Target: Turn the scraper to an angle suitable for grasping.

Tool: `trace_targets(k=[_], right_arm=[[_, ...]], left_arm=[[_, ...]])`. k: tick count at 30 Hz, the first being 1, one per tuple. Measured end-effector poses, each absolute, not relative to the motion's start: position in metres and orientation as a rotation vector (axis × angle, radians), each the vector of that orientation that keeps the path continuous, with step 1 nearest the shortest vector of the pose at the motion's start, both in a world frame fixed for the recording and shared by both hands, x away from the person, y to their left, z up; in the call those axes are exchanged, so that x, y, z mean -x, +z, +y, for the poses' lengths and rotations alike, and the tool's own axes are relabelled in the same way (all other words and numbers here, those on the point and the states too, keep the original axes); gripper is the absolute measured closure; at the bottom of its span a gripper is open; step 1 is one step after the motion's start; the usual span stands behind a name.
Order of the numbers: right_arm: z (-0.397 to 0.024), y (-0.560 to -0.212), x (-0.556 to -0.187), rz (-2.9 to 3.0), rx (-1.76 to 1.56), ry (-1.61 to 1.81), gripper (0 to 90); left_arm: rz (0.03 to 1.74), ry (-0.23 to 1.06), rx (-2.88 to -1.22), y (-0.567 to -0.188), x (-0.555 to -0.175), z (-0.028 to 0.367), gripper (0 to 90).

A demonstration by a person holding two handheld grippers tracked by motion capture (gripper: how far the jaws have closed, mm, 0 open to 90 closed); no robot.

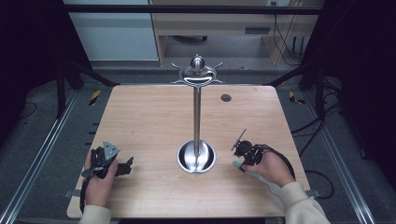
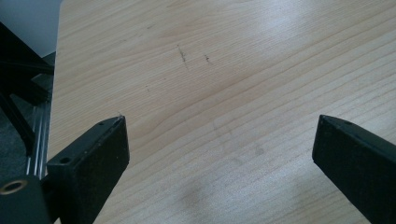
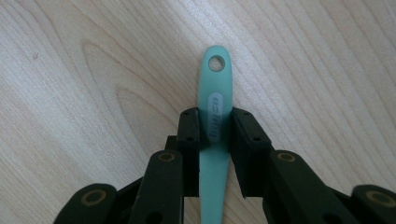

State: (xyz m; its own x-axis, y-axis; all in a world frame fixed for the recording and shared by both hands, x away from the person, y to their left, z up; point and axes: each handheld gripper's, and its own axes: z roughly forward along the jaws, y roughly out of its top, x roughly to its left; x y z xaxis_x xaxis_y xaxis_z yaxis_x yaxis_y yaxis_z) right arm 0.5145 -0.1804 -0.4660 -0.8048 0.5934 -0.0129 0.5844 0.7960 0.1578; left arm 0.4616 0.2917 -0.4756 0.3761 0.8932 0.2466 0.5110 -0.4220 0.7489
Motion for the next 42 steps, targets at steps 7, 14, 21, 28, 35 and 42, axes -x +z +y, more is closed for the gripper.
trace_targets(k=[7,14,21,28,35,42], right_arm=[[-0.184,-0.451,-0.514,2.899,-0.977,0.245,74.6],[-0.184,-0.421,-0.511,2.861,-0.956,0.262,74.6],[-0.188,-0.396,-0.512,2.801,-0.946,0.353,74.6],[-0.195,-0.362,-0.513,2.722,-0.96,0.5,74.6],[-0.2,-0.324,-0.51,2.64,-0.94,0.698,74.6],[-0.2,-0.305,-0.508,2.557,-0.93,0.848,74.6]], left_arm=[[1.203,0.877,-2.07,-0.476,-0.462,0.292,3.7],[1.206,0.88,-2.067,-0.476,-0.462,0.292,3.7],[1.212,0.881,-2.06,-0.474,-0.462,0.294,3.6],[1.257,0.882,-2.007,-0.472,-0.46,0.305,3.8],[1.222,0.884,-2.053,-0.475,-0.46,0.295,3.8],[1.242,0.881,-2.012,-0.472,-0.457,0.3,3.7]])
